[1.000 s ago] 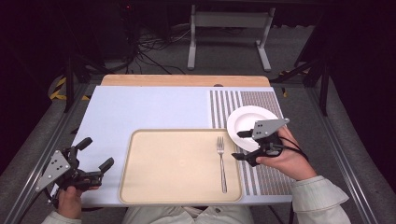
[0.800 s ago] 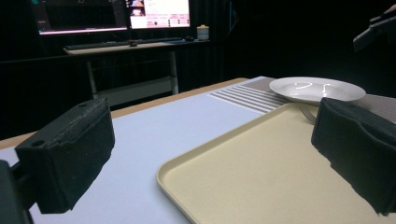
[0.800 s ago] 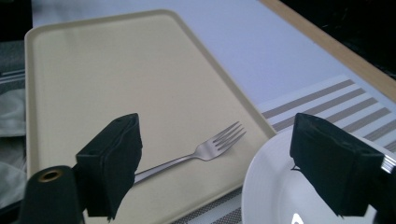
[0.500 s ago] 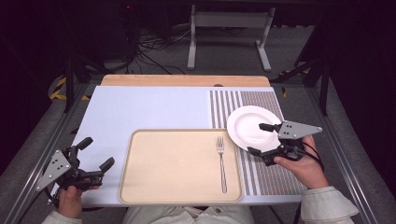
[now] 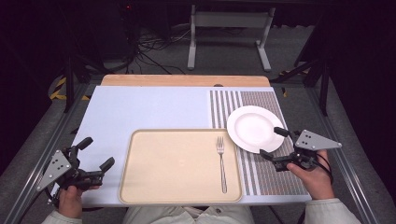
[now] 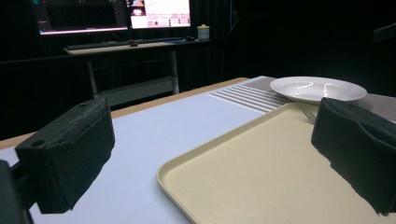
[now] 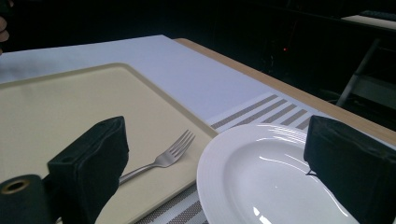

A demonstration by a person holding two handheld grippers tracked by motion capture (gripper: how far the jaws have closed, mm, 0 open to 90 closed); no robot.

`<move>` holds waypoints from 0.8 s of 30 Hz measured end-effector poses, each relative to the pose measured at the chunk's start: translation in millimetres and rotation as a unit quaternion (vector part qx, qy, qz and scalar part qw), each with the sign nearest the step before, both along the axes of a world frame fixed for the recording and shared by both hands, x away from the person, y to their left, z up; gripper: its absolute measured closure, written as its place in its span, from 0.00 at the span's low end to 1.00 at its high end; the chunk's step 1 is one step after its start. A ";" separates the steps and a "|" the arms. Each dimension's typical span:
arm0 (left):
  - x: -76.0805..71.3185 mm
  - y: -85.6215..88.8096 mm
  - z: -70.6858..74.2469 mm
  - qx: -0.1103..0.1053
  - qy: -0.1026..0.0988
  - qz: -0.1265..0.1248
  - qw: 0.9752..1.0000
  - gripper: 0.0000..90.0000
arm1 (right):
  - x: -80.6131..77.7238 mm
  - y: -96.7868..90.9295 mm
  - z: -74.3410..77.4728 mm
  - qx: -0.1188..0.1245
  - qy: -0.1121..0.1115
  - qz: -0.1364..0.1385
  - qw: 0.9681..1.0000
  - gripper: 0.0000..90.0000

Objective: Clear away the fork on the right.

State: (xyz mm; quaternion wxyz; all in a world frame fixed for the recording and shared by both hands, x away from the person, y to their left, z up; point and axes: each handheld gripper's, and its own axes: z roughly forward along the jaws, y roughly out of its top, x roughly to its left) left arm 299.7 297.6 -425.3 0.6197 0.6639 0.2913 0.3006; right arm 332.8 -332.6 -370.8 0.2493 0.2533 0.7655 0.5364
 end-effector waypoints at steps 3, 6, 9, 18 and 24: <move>0.0 0.1 0.0 0.001 -0.001 0.001 1.000 0.00 | -2.3 -5.9 -6.9 0.009 -0.001 -0.010 1.000 0.08; 0.0 0.4 0.0 0.001 -0.001 0.002 1.000 0.00 | -3.1 -10.0 -12.8 0.020 -0.004 -0.013 1.000 0.07; 0.0 0.3 -0.1 0.001 -0.002 0.002 1.000 0.00 | -5.0 -14.0 -18.6 0.024 -0.010 -0.026 0.999 0.07; -0.3 0.8 0.0 0.002 -0.004 0.002 1.000 0.00 | -7.1 -24.8 -46.0 0.048 -0.001 -0.049 0.998 0.06; -0.3 1.4 0.1 0.002 -0.009 0.006 1.000 0.00 | -6.0 -25.0 -59.4 0.042 0.013 -0.054 0.998 0.06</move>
